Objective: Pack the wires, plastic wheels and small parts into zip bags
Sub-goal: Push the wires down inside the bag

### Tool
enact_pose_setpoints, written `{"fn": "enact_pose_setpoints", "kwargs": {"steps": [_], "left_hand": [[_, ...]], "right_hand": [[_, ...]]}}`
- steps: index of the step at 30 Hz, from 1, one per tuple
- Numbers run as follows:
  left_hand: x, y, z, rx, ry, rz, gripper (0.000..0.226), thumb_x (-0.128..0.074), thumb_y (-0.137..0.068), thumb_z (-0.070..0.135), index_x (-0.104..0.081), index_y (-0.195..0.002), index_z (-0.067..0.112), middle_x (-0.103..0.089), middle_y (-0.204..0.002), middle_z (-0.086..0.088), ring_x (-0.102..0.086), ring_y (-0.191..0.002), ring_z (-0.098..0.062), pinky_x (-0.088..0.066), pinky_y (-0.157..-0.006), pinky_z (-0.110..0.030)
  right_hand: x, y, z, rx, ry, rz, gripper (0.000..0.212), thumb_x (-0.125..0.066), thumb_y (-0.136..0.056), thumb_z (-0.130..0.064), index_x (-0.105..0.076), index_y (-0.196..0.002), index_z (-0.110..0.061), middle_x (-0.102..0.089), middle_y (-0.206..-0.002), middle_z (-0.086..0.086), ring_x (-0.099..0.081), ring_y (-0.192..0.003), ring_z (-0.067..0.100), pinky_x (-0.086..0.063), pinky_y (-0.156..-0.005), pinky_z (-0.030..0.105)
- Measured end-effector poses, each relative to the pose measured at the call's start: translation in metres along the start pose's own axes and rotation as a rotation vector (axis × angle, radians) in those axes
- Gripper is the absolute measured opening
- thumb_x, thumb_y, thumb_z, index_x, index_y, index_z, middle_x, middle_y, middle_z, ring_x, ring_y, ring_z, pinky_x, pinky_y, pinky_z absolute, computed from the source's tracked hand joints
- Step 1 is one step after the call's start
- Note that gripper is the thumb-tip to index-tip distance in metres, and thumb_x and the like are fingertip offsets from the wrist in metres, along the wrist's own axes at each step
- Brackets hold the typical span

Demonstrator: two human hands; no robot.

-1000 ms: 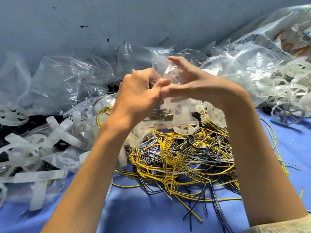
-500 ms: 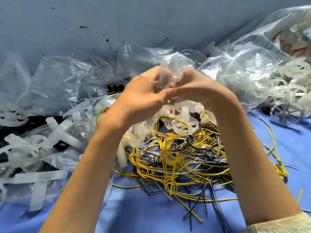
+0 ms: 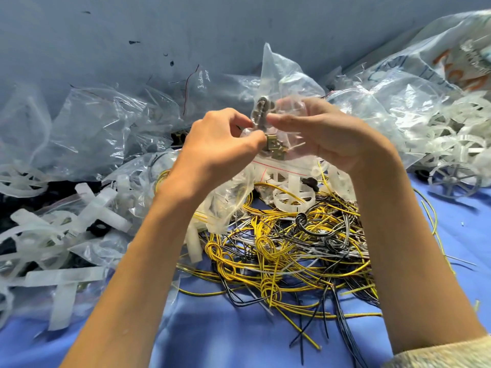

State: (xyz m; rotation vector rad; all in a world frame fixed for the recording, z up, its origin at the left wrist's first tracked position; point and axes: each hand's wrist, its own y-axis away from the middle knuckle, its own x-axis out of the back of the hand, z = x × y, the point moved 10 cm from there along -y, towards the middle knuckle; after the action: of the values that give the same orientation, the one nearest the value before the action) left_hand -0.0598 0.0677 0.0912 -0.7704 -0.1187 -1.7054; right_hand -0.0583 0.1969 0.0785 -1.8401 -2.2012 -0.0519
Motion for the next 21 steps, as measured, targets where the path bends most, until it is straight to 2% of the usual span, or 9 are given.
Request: {"fn": "enact_pose_setpoints", "kwargs": {"steps": [3,7,8,10,12,14,16,19,21], "left_hand": [[0.002,-0.002,-0.002,0.024,0.049,0.021,0.025,-0.056,-0.067,0.045,-0.062,-0.086,0.030,-0.068,-0.085,0.008,-0.062,-0.087,-0.011,-0.049,-0.085,-0.029],[-0.003,-0.002,0.000,-0.049,0.029,-0.046,0.014,-0.064,-0.088,0.038,-0.063,-0.087,0.024,-0.059,-0.056,0.018,-0.055,-0.051,0.008,-0.037,-0.052,-0.007],[-0.003,-0.002,0.000,-0.062,0.012,-0.042,0.014,-0.065,-0.088,0.036,-0.065,-0.088,0.022,-0.060,-0.059,0.017,-0.056,-0.050,0.010,-0.038,-0.052,-0.006],[0.001,-0.002,-0.001,-0.069,-0.010,-0.006,0.014,-0.070,-0.081,0.034,-0.068,-0.090,0.022,-0.068,-0.074,0.012,-0.065,-0.065,0.002,-0.053,-0.071,-0.018],[0.008,-0.002,-0.002,-0.064,-0.062,0.062,0.015,-0.070,-0.076,0.030,-0.068,-0.089,0.024,-0.071,-0.081,0.008,-0.069,-0.082,-0.014,-0.054,-0.083,-0.034],[0.017,-0.001,0.000,-0.066,-0.119,0.139,0.014,-0.065,-0.072,0.031,-0.064,-0.086,0.028,-0.066,-0.075,0.014,-0.065,-0.081,-0.015,-0.052,-0.083,-0.031],[0.023,-0.001,0.002,-0.080,-0.129,0.185,0.016,-0.057,-0.068,0.037,-0.060,-0.083,0.032,-0.061,-0.068,0.017,-0.059,-0.072,-0.012,-0.047,-0.075,-0.025],[0.024,-0.001,0.006,-0.130,-0.194,0.209,0.012,-0.060,-0.075,0.034,-0.066,-0.086,0.032,-0.060,-0.067,0.013,-0.055,-0.068,-0.013,-0.043,-0.070,-0.024],[0.019,-0.001,0.006,-0.152,-0.257,0.171,0.014,-0.066,-0.079,0.029,-0.071,-0.092,0.029,-0.062,-0.073,0.009,-0.057,-0.075,-0.014,-0.041,-0.070,-0.023]], "right_hand": [[-0.005,0.000,-0.004,0.056,-0.033,-0.054,0.022,-0.072,-0.074,-0.028,-0.069,-0.096,-0.024,-0.068,-0.092,0.004,-0.061,-0.084,0.021,-0.056,-0.070,0.031],[-0.008,0.002,-0.013,0.126,-0.089,-0.050,0.022,-0.071,-0.077,-0.016,-0.066,-0.098,-0.017,-0.073,-0.087,0.001,-0.069,-0.079,0.015,-0.058,-0.070,0.031],[-0.008,0.002,-0.013,0.124,-0.072,-0.048,0.023,-0.073,-0.075,-0.018,-0.067,-0.098,-0.017,-0.073,-0.088,0.002,-0.069,-0.079,0.015,-0.059,-0.073,0.033],[-0.005,0.003,-0.010,0.087,-0.022,-0.039,0.029,-0.075,-0.071,-0.023,-0.068,-0.099,-0.017,-0.073,-0.092,0.002,-0.069,-0.082,0.016,-0.059,-0.076,0.032],[0.006,0.004,-0.009,0.049,0.024,0.053,0.050,-0.075,-0.065,-0.028,-0.064,-0.111,-0.013,-0.072,-0.100,0.004,-0.069,-0.090,0.017,-0.057,-0.082,0.032],[0.025,0.008,-0.017,0.070,0.088,0.227,0.083,-0.077,-0.058,-0.029,-0.046,-0.133,-0.013,-0.063,-0.120,0.008,-0.067,-0.099,0.014,-0.054,-0.089,0.029],[0.028,0.014,-0.037,0.202,0.162,0.300,0.104,-0.082,-0.058,-0.030,-0.025,-0.145,-0.018,-0.046,-0.134,0.002,-0.057,-0.110,0.003,-0.050,-0.090,0.020],[0.014,0.024,-0.065,0.370,0.269,0.275,0.090,-0.076,-0.067,-0.031,-0.028,-0.144,-0.027,-0.041,-0.141,-0.002,-0.045,-0.126,0.006,-0.043,-0.103,0.027],[-0.003,0.022,-0.069,0.333,0.474,0.200,0.070,-0.077,-0.073,-0.036,-0.044,-0.134,-0.029,-0.053,-0.130,-0.007,-0.054,-0.115,0.003,-0.048,-0.097,0.027]]}}
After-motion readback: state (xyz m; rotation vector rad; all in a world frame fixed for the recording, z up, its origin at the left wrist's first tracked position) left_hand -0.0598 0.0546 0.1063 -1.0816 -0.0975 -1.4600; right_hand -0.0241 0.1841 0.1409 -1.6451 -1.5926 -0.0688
